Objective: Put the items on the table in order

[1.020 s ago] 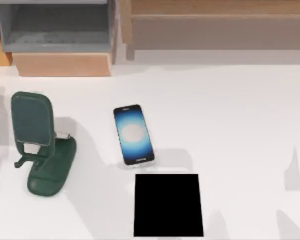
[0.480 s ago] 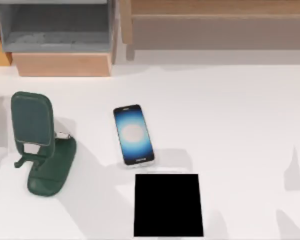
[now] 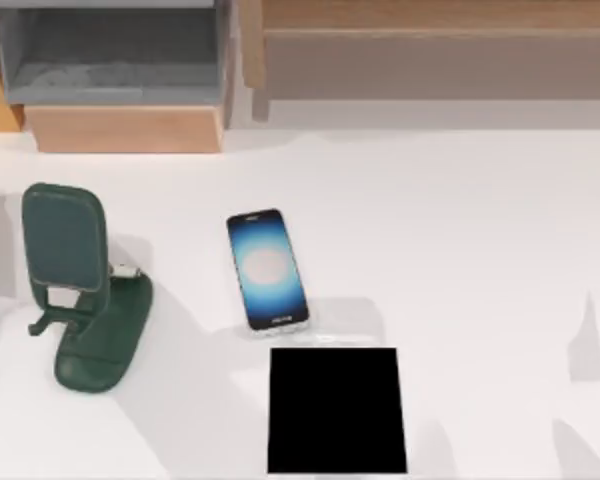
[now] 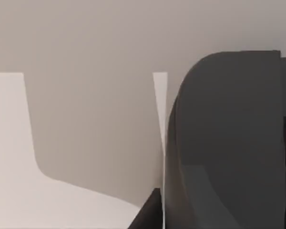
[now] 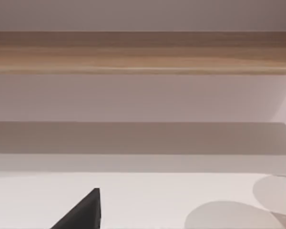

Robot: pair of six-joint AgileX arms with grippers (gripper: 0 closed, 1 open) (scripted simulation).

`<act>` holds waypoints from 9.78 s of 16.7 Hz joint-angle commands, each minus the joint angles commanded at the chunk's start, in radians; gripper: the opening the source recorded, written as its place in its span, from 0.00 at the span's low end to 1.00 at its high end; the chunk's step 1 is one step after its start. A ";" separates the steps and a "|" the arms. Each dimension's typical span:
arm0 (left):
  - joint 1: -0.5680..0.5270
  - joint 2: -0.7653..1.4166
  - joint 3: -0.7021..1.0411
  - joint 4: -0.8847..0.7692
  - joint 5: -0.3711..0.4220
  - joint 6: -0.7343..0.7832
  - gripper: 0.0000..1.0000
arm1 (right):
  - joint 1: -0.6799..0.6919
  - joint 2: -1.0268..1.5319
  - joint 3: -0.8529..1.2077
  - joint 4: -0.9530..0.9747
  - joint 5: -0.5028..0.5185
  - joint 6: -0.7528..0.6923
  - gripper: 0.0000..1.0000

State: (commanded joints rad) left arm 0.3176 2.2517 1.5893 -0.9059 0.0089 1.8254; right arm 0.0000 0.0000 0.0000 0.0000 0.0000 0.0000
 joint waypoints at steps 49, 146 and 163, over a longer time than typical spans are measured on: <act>-0.707 -0.168 0.069 -0.136 -0.048 -1.522 0.00 | 0.000 0.000 0.000 0.000 0.000 0.000 1.00; -0.889 0.099 0.173 -0.077 -0.005 -2.596 0.25 | 0.000 0.000 0.000 0.000 0.000 0.000 1.00; -0.889 0.048 0.220 -0.169 -0.013 -2.589 0.00 | 0.000 0.000 0.000 0.000 0.000 0.000 1.00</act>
State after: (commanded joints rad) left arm -0.5715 2.2998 1.8097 -1.0749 -0.0043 -0.7639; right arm 0.0000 0.0000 0.0000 0.0000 0.0000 0.0000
